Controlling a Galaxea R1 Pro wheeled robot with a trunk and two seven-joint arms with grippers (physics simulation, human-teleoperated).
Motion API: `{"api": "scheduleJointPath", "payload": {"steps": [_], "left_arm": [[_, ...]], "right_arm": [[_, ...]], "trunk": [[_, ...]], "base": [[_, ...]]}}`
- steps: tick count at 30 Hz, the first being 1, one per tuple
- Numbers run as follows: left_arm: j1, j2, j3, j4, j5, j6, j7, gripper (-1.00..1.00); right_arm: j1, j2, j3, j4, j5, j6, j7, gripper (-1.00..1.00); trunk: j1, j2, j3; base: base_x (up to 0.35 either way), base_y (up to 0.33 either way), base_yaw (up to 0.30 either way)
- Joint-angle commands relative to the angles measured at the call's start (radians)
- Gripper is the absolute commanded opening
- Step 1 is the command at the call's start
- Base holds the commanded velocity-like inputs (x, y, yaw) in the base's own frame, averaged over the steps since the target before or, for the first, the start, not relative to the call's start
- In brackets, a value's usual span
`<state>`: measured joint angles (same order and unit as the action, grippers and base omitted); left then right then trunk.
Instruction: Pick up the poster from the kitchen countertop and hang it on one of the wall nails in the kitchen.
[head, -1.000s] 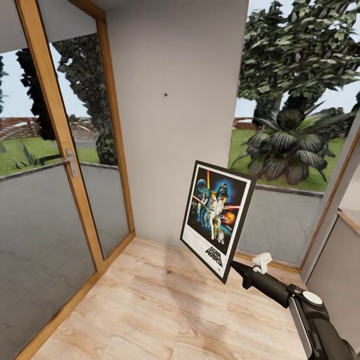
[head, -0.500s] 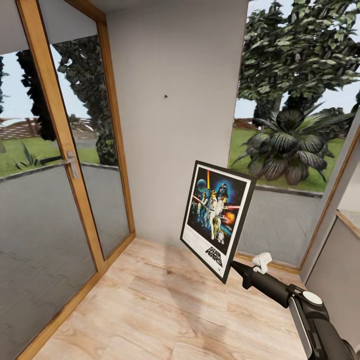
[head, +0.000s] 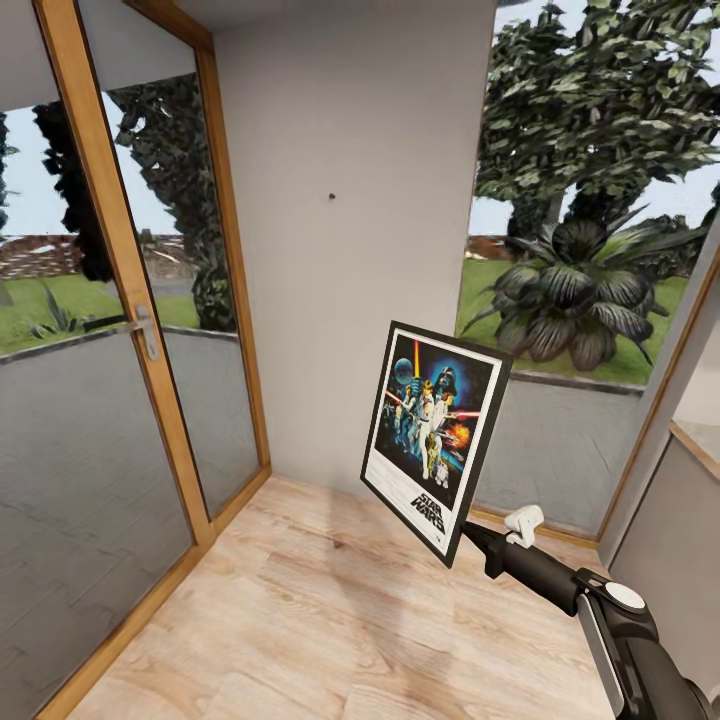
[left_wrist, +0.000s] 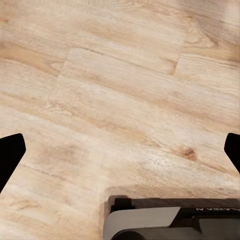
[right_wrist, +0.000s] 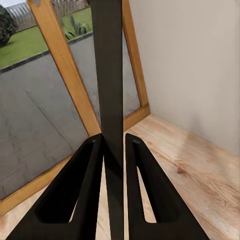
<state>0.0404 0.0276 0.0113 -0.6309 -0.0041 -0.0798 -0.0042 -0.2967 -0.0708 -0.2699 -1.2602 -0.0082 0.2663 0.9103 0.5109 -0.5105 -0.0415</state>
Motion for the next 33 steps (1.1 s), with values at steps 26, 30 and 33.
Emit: {"api": "scheduleJointPath", "payload": {"steps": [26,30,33], "left_arm": [[0.000,0.000,0.001,-0.001,0.000,0.000,0.000,1.00],[0.000,0.000,0.001,-0.001,0.000,-0.001,0.000,1.00],[0.000,-0.001,0.001,-0.001,0.000,-0.001,0.000,1.00]], "right_arm": [[-0.001,0.000,-0.002,0.001,-0.003,0.010,0.007,-1.00],[-0.001,0.000,-0.002,0.001,-0.003,0.010,0.006,-1.00],[-0.001,0.000,-0.002,0.001,-0.003,0.011,0.005,-1.00]], "trunk": [[-0.061,0.111,0.048],[-0.061,0.111,0.048],[-0.061,0.111,0.048]], "base": [[0.000,0.000,0.000],[0.000,0.000,0.000],[0.000,0.000,0.000]]}}
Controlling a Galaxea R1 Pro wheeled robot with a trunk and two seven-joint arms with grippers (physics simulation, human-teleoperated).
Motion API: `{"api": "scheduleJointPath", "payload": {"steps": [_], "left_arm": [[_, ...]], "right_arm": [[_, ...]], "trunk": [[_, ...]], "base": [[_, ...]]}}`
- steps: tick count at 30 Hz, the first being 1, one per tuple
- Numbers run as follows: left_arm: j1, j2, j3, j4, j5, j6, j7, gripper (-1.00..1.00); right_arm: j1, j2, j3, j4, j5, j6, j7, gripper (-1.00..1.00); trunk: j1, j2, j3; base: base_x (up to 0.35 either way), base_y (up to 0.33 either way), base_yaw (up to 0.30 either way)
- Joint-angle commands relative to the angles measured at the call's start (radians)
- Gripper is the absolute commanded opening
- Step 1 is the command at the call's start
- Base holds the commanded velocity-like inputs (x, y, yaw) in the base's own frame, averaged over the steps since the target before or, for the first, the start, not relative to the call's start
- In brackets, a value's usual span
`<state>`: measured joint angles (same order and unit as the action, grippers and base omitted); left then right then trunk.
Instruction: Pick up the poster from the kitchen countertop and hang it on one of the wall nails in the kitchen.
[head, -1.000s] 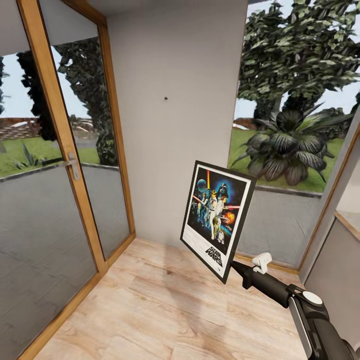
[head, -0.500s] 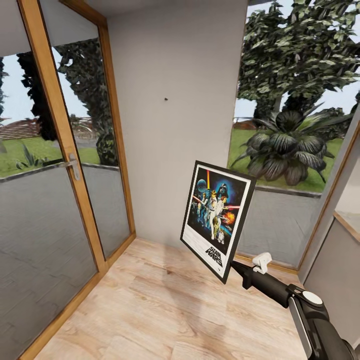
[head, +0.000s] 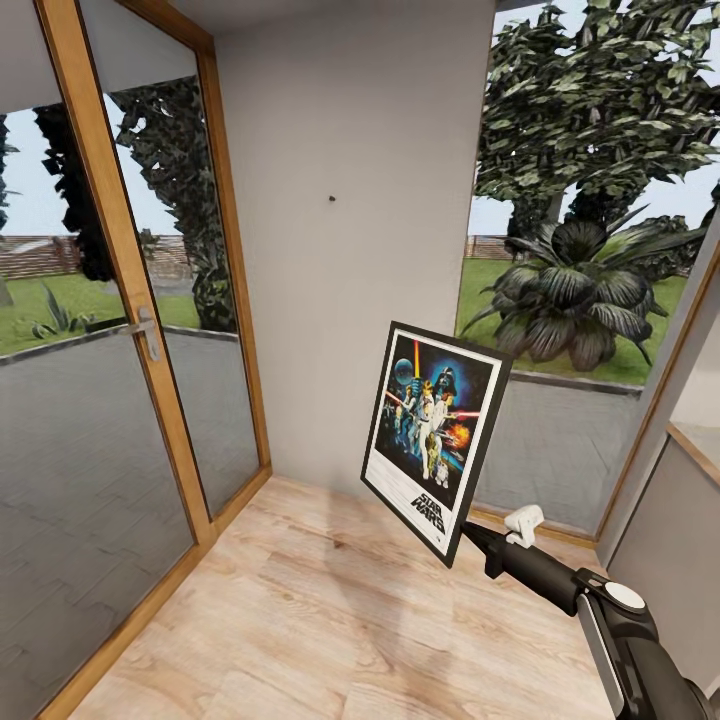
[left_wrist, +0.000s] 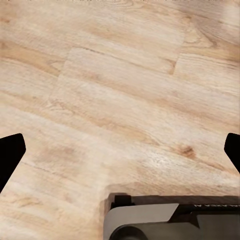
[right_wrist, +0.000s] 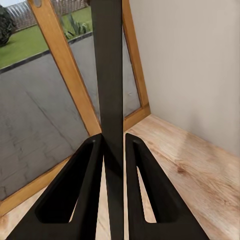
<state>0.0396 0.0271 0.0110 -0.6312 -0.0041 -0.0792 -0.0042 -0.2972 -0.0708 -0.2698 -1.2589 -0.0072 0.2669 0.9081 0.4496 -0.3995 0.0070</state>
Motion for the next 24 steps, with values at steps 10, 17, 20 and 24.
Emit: {"api": "scheduleJointPath", "payload": {"steps": [10,17,20,24], "left_arm": [[0.001,0.000,0.001,-0.001,0.000,-0.002,0.000,1.00],[0.001,0.001,0.001,-0.001,-0.001,-0.002,0.000,1.00],[0.000,0.001,0.001,-0.001,0.000,-0.002,0.000,1.00],[0.000,0.001,0.001,-0.001,0.000,-0.002,0.000,1.00]], "right_arm": [[0.000,0.000,-0.002,0.000,-0.005,0.009,-0.019,-1.00],[0.000,0.000,-0.002,0.000,-0.005,0.009,-0.020,-1.00],[0.000,0.000,-0.002,0.000,-0.005,0.009,-0.020,-1.00],[0.000,0.000,-0.002,0.000,-0.005,0.009,-0.020,-1.00]], "trunk": [[0.000,-0.001,0.000],[0.000,-0.001,0.000],[0.000,-0.001,0.000],[0.000,-0.001,0.000]], "base": [[0.000,0.000,0.000],[0.036,0.132,0.000],[0.068,0.254,-0.013],[0.074,0.278,-0.141]]}}
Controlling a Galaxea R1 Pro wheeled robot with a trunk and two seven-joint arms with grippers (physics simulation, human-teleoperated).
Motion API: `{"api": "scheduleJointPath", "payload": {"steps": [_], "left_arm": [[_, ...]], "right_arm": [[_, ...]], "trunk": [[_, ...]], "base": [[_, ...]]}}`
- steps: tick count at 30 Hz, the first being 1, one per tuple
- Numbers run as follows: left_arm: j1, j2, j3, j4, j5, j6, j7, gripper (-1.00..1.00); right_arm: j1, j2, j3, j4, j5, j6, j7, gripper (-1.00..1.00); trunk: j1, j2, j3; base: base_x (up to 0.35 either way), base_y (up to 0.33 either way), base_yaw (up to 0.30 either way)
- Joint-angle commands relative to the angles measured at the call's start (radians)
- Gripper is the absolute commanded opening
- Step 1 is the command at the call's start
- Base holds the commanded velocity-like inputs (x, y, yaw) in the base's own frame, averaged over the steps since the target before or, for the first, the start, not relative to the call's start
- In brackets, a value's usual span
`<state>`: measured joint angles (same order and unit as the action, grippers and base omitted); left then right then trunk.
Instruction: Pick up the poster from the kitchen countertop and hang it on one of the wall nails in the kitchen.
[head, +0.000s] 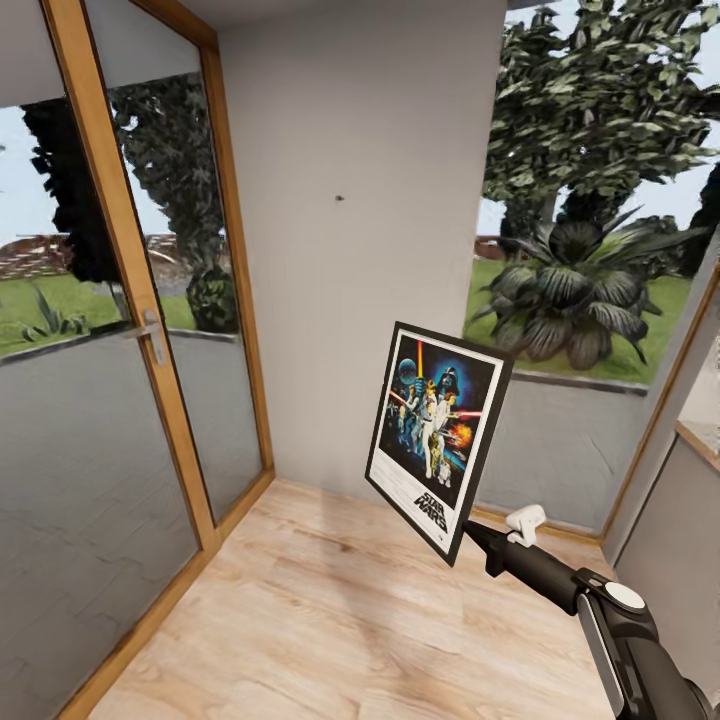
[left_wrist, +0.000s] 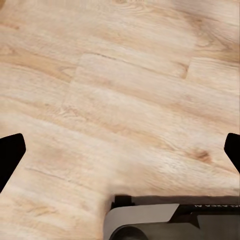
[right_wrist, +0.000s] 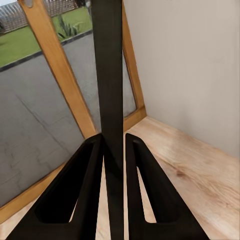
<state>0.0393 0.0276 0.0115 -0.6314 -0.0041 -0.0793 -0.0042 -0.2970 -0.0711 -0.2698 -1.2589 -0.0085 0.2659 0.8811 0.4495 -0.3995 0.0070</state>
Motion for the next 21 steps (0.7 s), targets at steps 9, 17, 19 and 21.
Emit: {"api": "scheduleJointPath", "payload": {"steps": [9,17,19,21], "left_arm": [[0.001,0.000,0.001,-0.001,0.000,-0.002,0.000,1.00],[0.001,0.000,0.001,-0.001,0.000,-0.002,0.000,1.00],[0.001,0.000,0.001,-0.001,0.000,-0.002,0.000,1.00],[0.001,0.000,0.001,-0.001,0.000,-0.002,0.000,1.00]], "right_arm": [[-0.001,0.001,0.000,0.000,-0.004,0.010,0.007,-1.00],[-0.001,0.001,0.000,0.001,-0.003,0.010,0.007,-1.00],[-0.001,0.001,0.000,0.001,-0.004,0.010,0.007,-1.00],[-0.001,0.001,0.000,0.001,-0.004,0.003,0.007,-1.00]], "trunk": [[0.001,0.000,0.000],[0.001,0.000,0.000],[0.001,0.000,0.000],[0.001,0.000,0.000]], "base": [[0.076,0.289,-0.266],[0.076,0.292,-0.063],[0.076,0.293,-0.009],[0.076,0.294,-0.006]]}}
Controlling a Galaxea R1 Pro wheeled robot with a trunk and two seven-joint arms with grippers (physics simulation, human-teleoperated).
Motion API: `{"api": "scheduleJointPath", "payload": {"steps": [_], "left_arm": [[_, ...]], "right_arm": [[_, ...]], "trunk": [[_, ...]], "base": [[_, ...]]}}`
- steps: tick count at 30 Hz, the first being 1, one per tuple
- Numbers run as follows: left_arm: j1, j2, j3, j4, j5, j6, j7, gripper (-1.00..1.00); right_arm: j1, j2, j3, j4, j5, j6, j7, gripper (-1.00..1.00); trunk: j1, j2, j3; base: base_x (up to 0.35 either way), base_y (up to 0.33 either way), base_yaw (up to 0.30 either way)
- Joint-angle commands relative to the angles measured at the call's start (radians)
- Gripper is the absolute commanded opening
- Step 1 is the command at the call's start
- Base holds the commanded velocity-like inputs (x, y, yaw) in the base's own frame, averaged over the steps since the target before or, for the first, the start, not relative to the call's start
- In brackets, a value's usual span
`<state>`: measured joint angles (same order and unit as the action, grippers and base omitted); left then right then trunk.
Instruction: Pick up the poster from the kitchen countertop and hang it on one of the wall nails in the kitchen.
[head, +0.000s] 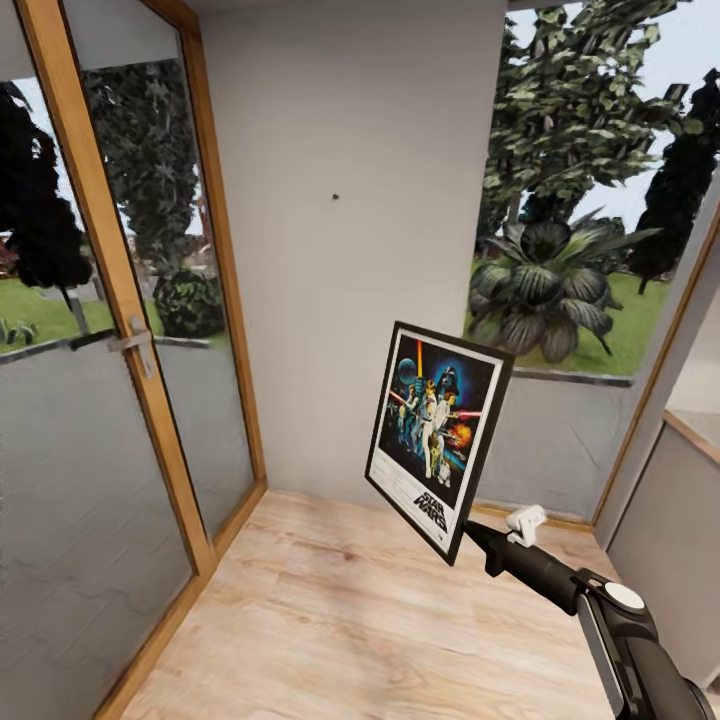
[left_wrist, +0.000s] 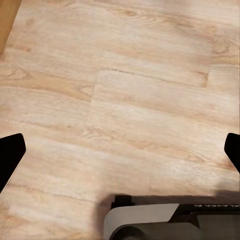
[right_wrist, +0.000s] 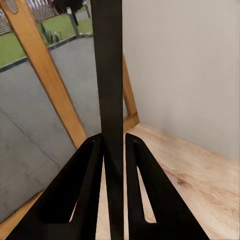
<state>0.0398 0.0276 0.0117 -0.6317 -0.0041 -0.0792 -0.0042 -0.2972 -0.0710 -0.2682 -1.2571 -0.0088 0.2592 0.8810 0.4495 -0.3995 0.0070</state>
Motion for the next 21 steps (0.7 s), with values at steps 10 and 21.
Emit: {"api": "scheduleJointPath", "payload": {"steps": [10,21], "left_arm": [[0.001,0.000,0.001,0.000,0.000,-0.001,0.000,1.00],[0.001,0.000,0.001,0.000,0.000,-0.002,0.000,1.00]], "right_arm": [[0.000,0.000,-0.002,0.000,-0.004,-0.041,0.011,-1.00],[0.000,0.000,-0.002,0.000,-0.004,-0.042,0.010,-1.00]], "trunk": [[0.001,0.000,0.000],[0.001,0.000,0.000]], "base": [[0.124,0.307,-0.096],[0.232,0.283,-0.285]]}}
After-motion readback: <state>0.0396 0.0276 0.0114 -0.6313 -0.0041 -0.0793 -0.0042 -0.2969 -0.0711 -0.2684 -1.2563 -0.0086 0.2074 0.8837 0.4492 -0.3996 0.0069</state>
